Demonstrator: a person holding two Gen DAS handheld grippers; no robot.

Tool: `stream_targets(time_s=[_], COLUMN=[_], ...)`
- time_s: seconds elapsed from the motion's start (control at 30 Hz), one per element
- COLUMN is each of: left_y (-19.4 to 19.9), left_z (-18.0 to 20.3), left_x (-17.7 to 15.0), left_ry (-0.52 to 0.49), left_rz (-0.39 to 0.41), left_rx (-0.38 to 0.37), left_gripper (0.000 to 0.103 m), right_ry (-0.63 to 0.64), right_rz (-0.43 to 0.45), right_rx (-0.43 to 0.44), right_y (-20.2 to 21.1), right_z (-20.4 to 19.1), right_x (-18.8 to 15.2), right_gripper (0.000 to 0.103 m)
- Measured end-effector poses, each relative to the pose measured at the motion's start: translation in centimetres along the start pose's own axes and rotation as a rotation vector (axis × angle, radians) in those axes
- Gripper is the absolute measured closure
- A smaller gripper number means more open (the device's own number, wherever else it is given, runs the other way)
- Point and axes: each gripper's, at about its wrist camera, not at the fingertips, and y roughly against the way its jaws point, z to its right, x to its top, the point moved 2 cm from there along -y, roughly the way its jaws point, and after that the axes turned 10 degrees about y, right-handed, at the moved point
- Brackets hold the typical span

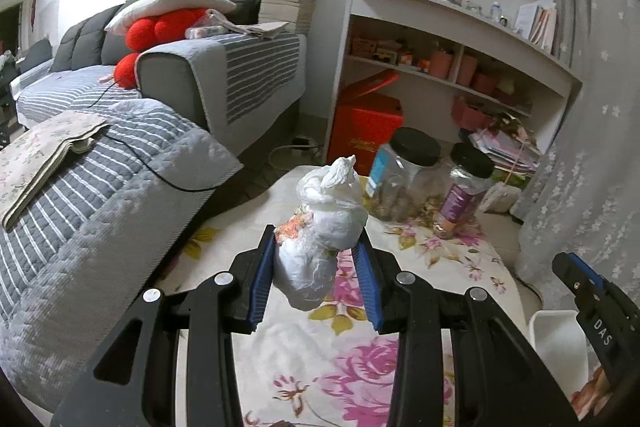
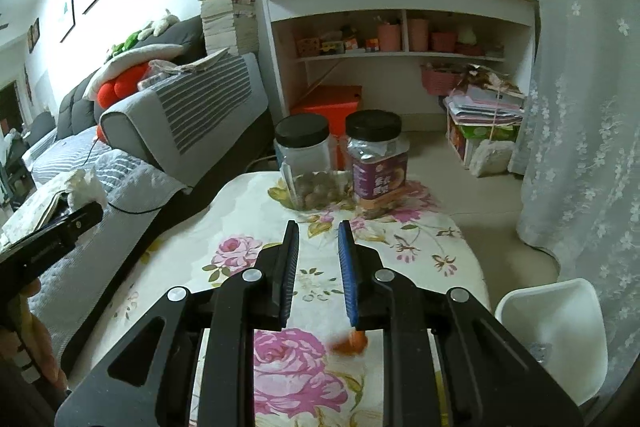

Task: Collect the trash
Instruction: 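Carry the tissue in the left tool and peel in the right tool toward the bin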

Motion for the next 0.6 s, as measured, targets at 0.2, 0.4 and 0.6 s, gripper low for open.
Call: stream_targets(time_s=[0.2, 0.4, 0.6], left_y=[-0.1, -1.1, -2.4], left_z=[2.3, 2.9, 1.8], left_x=[-0.8, -1.7, -2.0], left_ry=[-0.031, -0.068, -0.053], left_rz=[-0.008, -0.042, -0.094], left_rx=[-0.032, -0.03, -0.018], left_gripper=[0.065, 0.064, 0.064], right_ry=[0.008, -0.059, -0.062], right_rz=[-0.013, -0.342, -0.62], right_rx=[-0.019, 0.004, 0.03], right_y=[0.6, -5.1, -11.7], right_z=[1.2, 3.3, 1.0], right_x=[-0.4, -5.1, -11.5], right_gripper=[0.084, 0.038, 0.035])
